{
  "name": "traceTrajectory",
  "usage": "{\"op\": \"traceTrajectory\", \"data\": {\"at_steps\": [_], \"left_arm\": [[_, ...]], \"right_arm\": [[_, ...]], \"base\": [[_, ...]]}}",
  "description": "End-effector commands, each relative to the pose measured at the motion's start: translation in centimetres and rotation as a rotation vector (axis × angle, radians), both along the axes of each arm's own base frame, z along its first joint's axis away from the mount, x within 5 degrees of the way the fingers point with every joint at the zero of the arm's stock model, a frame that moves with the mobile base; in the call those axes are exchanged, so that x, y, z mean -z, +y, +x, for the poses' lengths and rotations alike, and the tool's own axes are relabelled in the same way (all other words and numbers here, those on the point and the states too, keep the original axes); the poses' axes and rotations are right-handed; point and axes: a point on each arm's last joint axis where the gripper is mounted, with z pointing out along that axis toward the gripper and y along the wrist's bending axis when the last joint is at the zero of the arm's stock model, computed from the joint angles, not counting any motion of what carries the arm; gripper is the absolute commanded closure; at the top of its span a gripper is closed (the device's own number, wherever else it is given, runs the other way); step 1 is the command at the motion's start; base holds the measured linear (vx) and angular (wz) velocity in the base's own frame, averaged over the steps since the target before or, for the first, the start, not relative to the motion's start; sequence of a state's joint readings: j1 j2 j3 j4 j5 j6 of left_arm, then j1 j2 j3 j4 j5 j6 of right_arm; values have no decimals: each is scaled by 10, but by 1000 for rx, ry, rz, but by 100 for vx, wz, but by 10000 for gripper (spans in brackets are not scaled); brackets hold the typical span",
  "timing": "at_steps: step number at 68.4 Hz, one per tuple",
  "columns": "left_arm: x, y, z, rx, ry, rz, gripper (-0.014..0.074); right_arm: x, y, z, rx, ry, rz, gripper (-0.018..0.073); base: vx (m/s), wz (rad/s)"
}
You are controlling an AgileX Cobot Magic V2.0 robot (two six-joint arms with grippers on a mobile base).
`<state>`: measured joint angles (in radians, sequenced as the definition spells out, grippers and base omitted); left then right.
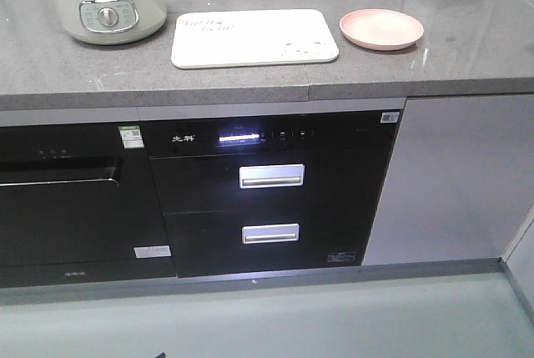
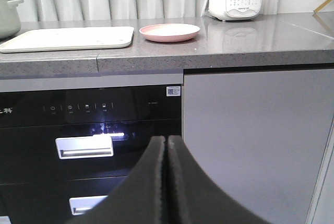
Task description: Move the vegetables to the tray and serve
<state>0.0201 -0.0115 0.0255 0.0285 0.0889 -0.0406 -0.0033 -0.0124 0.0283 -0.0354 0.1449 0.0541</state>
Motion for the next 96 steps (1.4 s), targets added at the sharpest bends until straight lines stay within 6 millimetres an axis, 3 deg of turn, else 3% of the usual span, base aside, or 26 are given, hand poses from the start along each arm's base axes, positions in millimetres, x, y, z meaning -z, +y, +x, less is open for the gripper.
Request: {"op": "traceTrajectory", "data": {"at_steps": [1,96], "left_arm": [[0,-1,0,10,-65,-8,594],[0,-1,0,10,-65,-8,594]], "right_arm": [[-2,0,0,-5,-64,-5,568],[-2,0,0,-5,-66,-5,568]], "base": [[19,-3],[17,-1]]}}
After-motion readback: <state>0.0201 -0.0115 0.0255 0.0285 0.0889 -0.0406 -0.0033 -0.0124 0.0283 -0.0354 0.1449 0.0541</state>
